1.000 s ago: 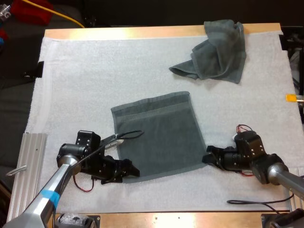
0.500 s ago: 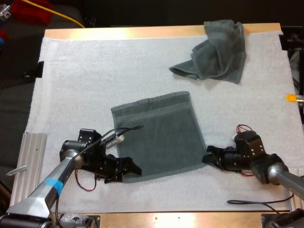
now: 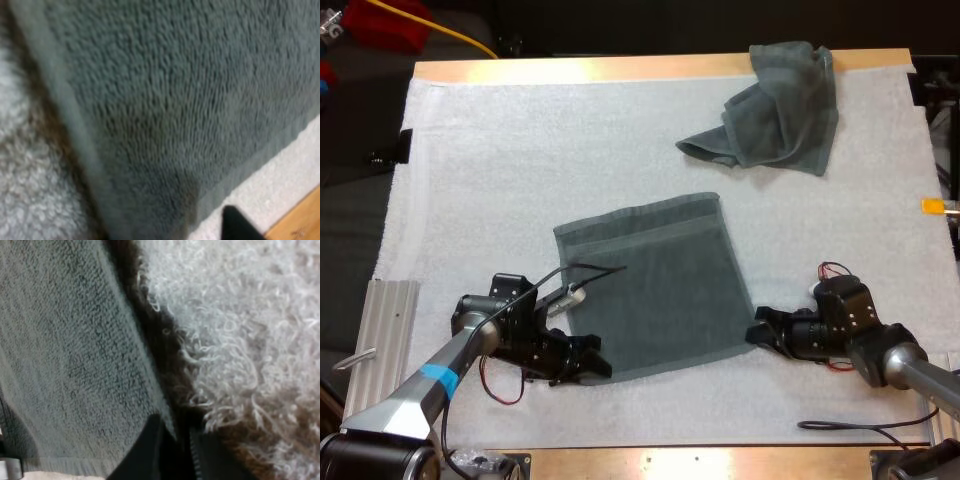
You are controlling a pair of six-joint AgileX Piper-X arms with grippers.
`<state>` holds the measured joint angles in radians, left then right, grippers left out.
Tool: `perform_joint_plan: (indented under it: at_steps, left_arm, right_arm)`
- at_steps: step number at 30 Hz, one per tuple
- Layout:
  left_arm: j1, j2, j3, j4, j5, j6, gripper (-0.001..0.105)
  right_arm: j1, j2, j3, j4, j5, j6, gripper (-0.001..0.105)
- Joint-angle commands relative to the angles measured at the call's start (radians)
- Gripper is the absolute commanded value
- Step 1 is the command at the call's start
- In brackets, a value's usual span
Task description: Pick towel from pile, fold and stack
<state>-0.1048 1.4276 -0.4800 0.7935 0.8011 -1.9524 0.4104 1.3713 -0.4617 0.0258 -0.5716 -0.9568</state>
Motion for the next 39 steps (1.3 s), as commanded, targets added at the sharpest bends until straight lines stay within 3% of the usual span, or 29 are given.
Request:
perform_joint_plan:
  at_steps: [1,4,11,17,24,29,34,39]
  left_arm:
    - [-0.005,0.009,0.002,0.004,-0.01,0.025,0.018]
    - [-0.005,0.009,0.002,0.02,-0.054,0.057,0.0]
    - [-0.005,-0.042,-0.032,0.031,-0.064,0.075,0.0]
    - [-0.005,-0.108,-0.114,0.137,-0.047,0.115,0.0]
    - [-0.005,-0.151,-0.245,0.266,-0.047,0.172,0.0]
    - [-0.007,-0.176,-0.268,0.325,-0.047,0.202,0.0]
    - [-0.081,-0.19,-0.268,0.368,-0.047,0.222,0.0]
    - [-0.199,-0.208,-0.268,0.381,-0.072,0.206,0.0]
  right_arm:
    - [0.003,0.01,0.003,0.016,-0.015,-0.004,0.001]
    - [0.003,0.01,0.003,0.016,-0.02,-0.004,0.001]
    - [0.003,-0.013,0.003,0.016,-0.022,-0.02,0.001]
    - [0.003,-0.137,0.003,0.024,-0.008,-0.04,0.001]
    - [0.003,-0.318,0.002,0.182,0.061,-0.071,0.001]
    - [0.003,-0.427,-0.015,0.279,0.08,-0.081,0.001]
    - [0.053,-0.497,-0.059,0.392,0.122,-0.123,0.001]
    - [0.189,-0.51,-0.126,0.53,0.269,-0.15,0.001]
